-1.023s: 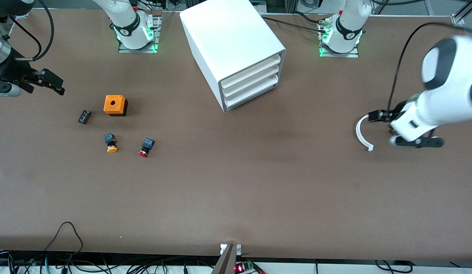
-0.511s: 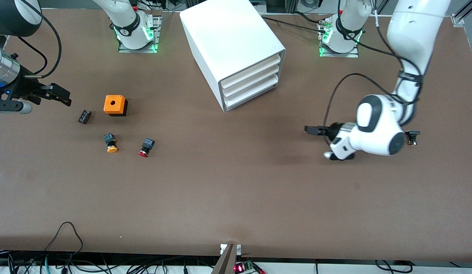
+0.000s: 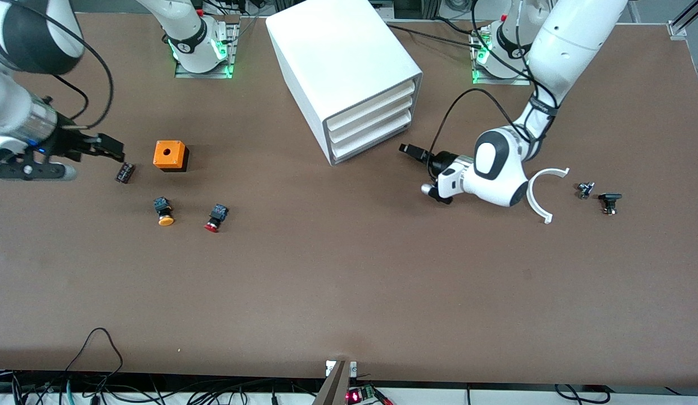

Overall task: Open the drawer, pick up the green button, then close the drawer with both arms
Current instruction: 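Reach the left gripper to the bottom drawer of the white unit, then pull the drawer open with the left gripper while the right gripper advances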

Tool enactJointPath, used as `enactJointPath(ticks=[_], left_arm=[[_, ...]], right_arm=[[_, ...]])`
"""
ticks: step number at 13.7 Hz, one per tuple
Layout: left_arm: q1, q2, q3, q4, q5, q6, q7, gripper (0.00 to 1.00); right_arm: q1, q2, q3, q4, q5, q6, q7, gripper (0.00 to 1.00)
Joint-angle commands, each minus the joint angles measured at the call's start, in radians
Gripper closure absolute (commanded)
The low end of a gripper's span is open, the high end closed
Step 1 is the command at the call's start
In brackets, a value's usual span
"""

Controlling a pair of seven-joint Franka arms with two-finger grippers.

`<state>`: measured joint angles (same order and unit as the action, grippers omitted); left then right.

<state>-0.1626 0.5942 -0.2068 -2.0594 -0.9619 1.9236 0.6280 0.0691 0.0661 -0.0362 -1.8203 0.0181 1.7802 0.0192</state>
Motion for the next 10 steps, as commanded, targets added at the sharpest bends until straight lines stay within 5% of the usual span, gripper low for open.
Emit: enactJointPath(ticks=[1, 4, 6, 8, 9, 10], left_arm=[[0.000, 0.001, -0.042, -0.054, -0.104, -0.003, 0.119, 0.00], [0.000, 0.001, -0.068, -0.079, -0.179, -0.041, 0.145, 0.02], [0.000, 0.001, -0.075, -0.094, -0.189, -0.041, 0.163, 0.15], [0.000, 0.001, -0.085, -0.110, -0.190, -0.038, 0.197, 0.52], [0.000, 0.001, -0.085, -0.113, -0.189, -0.035, 0.200, 0.83], [0.000, -0.001, -0.085, -0.114, -0.189, -0.035, 0.202, 1.00]], right_arm=[[0.006, 0.067, -0.005, 0.027, 0.092, 0.018, 0.001, 0.00], [0.038, 0.136, -0.004, 0.070, 0.082, 0.050, -0.002, 0.00], [0.072, 0.200, -0.004, 0.108, 0.080, 0.064, 0.001, 0.00], [0.099, 0.231, -0.004, 0.133, 0.083, 0.065, -0.010, 0.00], [0.135, 0.247, -0.005, 0.147, 0.065, 0.067, -0.011, 0.00], [0.179, 0.265, -0.005, 0.163, 0.010, 0.064, -0.001, 0.00]])
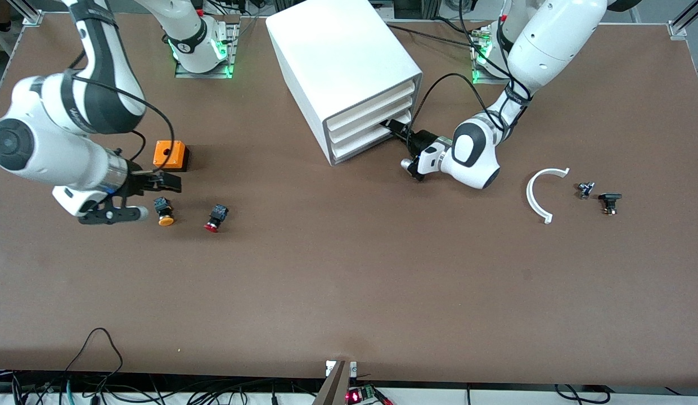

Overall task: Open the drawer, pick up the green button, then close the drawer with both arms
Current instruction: 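Pull the drawer open with the left gripper while the right gripper advances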

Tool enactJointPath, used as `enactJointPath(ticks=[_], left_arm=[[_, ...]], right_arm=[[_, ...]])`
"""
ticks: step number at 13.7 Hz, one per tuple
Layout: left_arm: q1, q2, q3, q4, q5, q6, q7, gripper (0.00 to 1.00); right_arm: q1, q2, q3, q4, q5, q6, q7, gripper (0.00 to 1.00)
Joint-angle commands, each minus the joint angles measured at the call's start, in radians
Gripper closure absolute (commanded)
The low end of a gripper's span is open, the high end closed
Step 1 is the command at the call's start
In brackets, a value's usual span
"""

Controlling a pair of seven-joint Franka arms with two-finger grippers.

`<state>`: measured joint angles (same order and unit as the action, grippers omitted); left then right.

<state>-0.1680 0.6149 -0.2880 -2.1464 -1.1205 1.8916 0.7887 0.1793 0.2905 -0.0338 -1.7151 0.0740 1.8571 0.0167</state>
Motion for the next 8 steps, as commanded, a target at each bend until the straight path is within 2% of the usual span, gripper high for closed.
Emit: enactJointPath(ticks=[1, 2, 6, 8], left_arm=[[0.005, -0.023, -0.003, -0.027, -0.028, -0.002, 0.040, 1.00], [0.007, -0.024, -0.002, -0.020, -0.021, 0.001, 0.037, 1.00], [0.059, -0.049, 0.055, 0.016, 0.008, 0.001, 0.037, 1.00], [0.087, -0.046, 0.093, 0.089, 0.042, 0.000, 0.029, 1.00]], right_arm=[[0.101, 0.053, -0.008, 0.063, -0.115, -0.013, 0.003, 0.00], [0.135, 0.058, -0.008, 0.066, -0.156, -0.015, 0.005, 0.00], [0.150, 0.078, -0.006, 0.083, -0.149, -0.007, 0.022, 0.00], [0.175, 0.093, -0.005, 0.103, -0.122, -0.006, 0.014, 0.00]])
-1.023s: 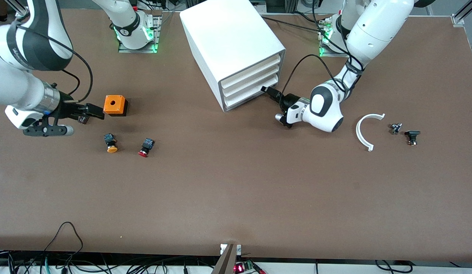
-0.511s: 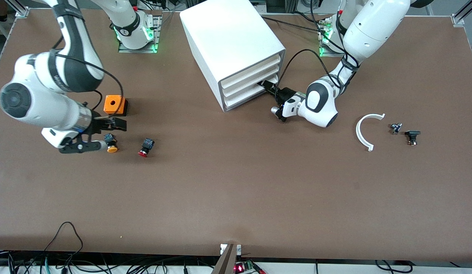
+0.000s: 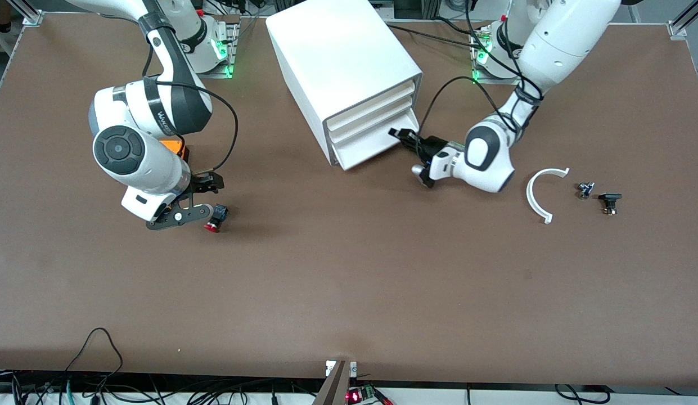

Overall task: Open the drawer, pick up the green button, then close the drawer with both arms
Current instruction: 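Pull the drawer open with the left gripper while the right gripper advances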

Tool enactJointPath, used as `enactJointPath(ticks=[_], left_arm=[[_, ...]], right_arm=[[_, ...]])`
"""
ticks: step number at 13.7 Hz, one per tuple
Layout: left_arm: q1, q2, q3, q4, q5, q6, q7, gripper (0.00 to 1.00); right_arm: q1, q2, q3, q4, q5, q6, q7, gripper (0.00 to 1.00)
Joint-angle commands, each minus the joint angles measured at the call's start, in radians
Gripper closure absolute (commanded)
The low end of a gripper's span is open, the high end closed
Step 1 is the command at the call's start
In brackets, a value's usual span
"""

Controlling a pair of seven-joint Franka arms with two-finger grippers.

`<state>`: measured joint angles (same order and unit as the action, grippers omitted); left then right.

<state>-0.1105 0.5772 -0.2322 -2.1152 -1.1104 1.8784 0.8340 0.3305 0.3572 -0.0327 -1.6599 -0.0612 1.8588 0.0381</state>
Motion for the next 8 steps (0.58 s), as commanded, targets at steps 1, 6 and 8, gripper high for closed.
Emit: enactJointPath(ticks=[1, 6, 8], left_arm=[[0.043, -0.008, 0.043, 0.081, 0.032, 0.015, -0.018, 1.00], [0.049, -0.005, 0.094, 0.150, 0.032, 0.106, -0.019, 0.99], [0.052, -0.008, 0.099, 0.155, -0.015, 0.116, -0.013, 0.00]], right_arm=[[0.030, 0.035, -0.006, 0.058, 0.032, -0.009, -0.007, 0.00], [0.036, 0.081, 0.031, 0.141, 0.086, -0.013, -0.043, 0.00], [0.035, 0.126, 0.082, 0.216, 0.083, -0.024, -0.056, 0.00]])
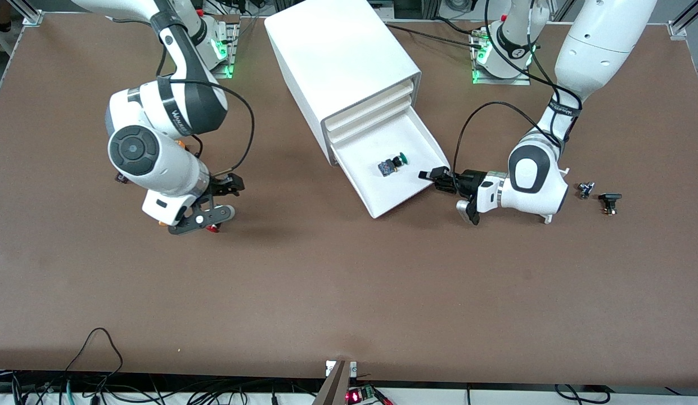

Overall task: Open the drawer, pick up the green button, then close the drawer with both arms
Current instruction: 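Pull the drawer open with the left gripper while the right gripper advances, then reach the right gripper into the drawer while the left gripper withdraws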

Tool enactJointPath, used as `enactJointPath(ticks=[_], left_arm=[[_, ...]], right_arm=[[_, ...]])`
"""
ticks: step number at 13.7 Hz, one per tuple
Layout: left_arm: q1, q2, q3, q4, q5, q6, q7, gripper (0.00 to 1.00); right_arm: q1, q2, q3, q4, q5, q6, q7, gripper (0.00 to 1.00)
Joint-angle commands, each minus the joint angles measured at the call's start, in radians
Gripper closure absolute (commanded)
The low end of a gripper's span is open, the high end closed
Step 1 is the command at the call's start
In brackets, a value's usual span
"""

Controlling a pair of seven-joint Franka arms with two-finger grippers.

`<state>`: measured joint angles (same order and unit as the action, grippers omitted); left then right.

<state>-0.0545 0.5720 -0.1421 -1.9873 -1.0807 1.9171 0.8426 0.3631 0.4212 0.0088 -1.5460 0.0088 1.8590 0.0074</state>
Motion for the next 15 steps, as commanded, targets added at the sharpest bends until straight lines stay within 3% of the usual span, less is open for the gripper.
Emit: enactJointPath(ticks=[1, 6, 8, 11, 13, 15], left_arm=[[-0.001, -0.004, 0.009, 0.028, -0.056, 0.079, -0.017, 0.00], [-0.013, -0.101, 0.000, 0.025, -0.045, 0.192, -0.019, 0.00], [-0.013, -0.135, -0.005, 0.021, -0.044, 0.195, -0.019, 0.00], [-0.013, -0.153, -0.007, 0.004, -0.056, 0.230, -0.025, 0.00], [-0.010, -0.164, -0.007, 0.005, -0.059, 0.320, -0.025, 0.00], [-0.004, -0.175, -0.007, 0.018, -0.112, 0.454, -0.019, 0.00]], right_arm=[[0.003, 0.079, 0.054, 0.119, 0.014, -0.023, -0.026, 0.00], [-0.001, 0.151, 0.154, 0.182, 0.016, -0.008, -0.246, 0.00], [0.005, 0.186, 0.219, 0.219, 0.014, 0.014, -0.311, 0.00], [0.025, 0.215, 0.301, 0.222, 0.007, 0.129, -0.323, 0.00], [0.026, 0.261, 0.355, 0.240, 0.008, 0.219, -0.409, 0.00], [0.036, 0.304, 0.365, 0.277, 0.014, 0.246, -0.542, 0.00]])
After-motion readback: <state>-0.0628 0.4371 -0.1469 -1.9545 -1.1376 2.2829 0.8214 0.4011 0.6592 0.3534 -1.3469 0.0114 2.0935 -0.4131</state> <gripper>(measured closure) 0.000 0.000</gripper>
